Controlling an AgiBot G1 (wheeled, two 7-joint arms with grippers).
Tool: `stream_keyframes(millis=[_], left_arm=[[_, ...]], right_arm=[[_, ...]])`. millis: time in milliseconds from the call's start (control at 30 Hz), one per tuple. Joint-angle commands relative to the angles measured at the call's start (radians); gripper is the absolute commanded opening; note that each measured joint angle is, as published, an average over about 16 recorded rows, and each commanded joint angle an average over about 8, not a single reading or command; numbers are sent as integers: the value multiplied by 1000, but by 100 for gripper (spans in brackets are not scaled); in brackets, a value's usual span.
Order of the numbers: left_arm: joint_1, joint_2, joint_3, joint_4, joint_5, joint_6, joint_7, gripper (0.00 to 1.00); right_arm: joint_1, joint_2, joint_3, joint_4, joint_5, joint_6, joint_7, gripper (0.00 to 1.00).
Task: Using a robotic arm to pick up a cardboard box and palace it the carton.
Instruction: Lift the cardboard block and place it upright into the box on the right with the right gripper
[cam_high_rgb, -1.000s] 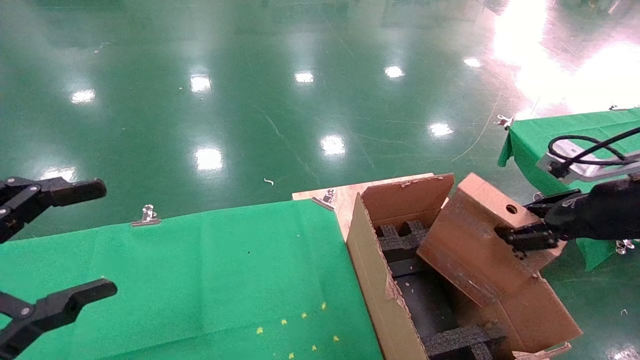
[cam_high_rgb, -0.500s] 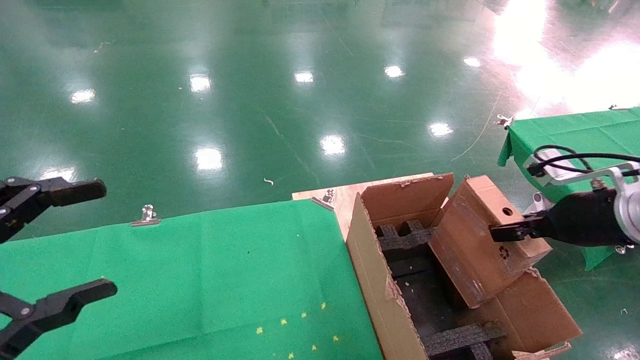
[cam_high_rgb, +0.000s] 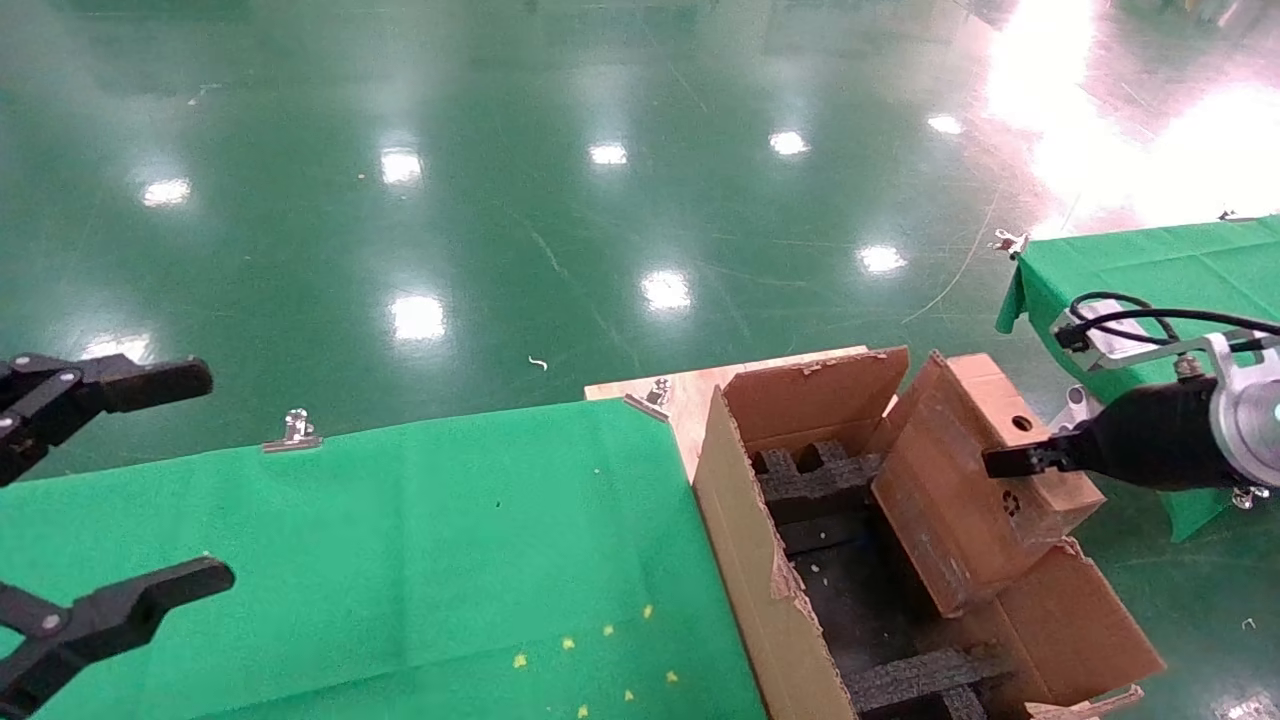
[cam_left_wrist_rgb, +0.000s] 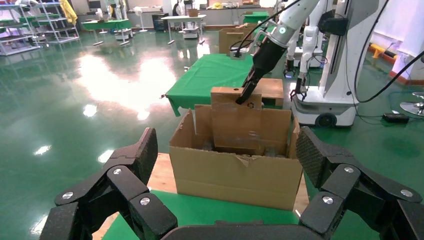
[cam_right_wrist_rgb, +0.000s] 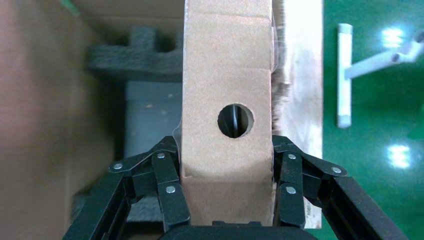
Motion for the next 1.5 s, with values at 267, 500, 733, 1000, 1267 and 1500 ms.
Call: stream_keyframes(millis=[267, 500, 733, 1000, 1267, 1500], left_arm=[[0, 0, 0, 0, 0, 0, 0, 100], [0, 0, 0, 0, 0, 0, 0, 100], [0, 0, 0, 0, 0, 0, 0, 100], [0, 0, 0, 0, 0, 0, 0, 100], [0, 0, 0, 0, 0, 0, 0, 100], [0, 0, 0, 0, 0, 0, 0, 100]], right_arm=[[-34, -47, -29, 15, -124, 40, 178, 0], [-71, -73, -46, 18, -167, 78, 262, 0], [-111, -92, -61, 18, -189, 114, 317, 0], [-174, -113, -83, 11, -228, 184, 363, 0], [-240, -140, -105, -6, -262, 251, 404, 0], [-301, -178, -120, -54, -269, 311, 422, 0]])
